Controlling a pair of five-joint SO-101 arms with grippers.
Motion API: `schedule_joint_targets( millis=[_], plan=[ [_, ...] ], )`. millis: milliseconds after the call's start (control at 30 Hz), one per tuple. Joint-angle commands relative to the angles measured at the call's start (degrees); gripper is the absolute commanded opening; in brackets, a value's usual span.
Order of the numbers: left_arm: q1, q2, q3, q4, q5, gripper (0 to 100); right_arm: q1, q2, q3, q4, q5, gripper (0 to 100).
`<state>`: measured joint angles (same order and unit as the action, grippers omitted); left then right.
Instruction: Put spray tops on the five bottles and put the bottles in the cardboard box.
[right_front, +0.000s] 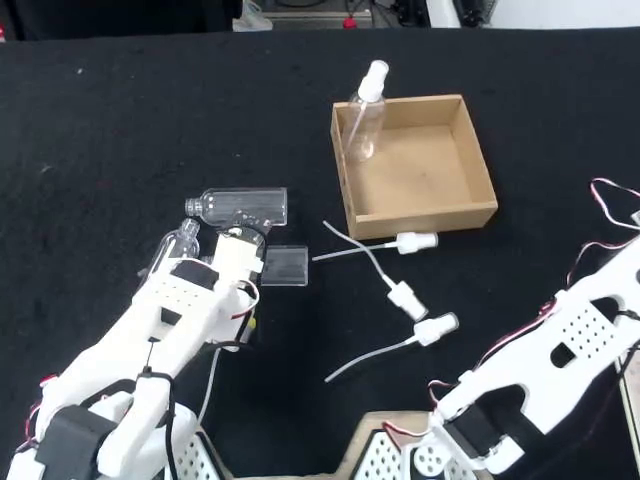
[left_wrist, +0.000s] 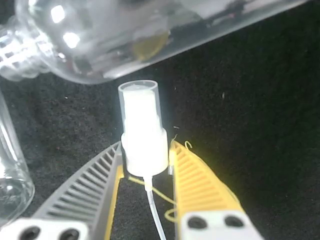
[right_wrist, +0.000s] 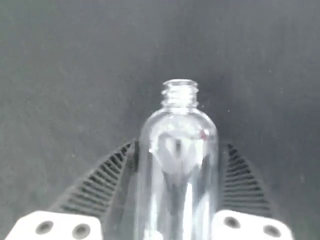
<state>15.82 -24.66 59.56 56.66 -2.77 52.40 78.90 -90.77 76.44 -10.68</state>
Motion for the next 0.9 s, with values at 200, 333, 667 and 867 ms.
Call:
schedule_joint_targets(
  millis=[200, 333, 667, 867],
  plan=[
    [-0.7, -0.4, 0.0, -0.7, 0.0, 8, -1.1, -4.3, -5.0, 12.9, -0.4, 14.0],
    [-0.7, -0.7, 0.1, -0.7, 0.0, 8, -3.8, -8.6, -5.0, 21.8, 1.6, 14.1],
    [-0.7, -0.8, 0.0, -0.6, 0.0, 8, -5.9, -17.5, 8.8, 25.0, 7.0, 14.2],
    [-0.7, -0.8, 0.0, -0.6, 0.0, 8, -7.7, -30.5, 31.3, 24.8, 11.9, 14.2]
  ],
)
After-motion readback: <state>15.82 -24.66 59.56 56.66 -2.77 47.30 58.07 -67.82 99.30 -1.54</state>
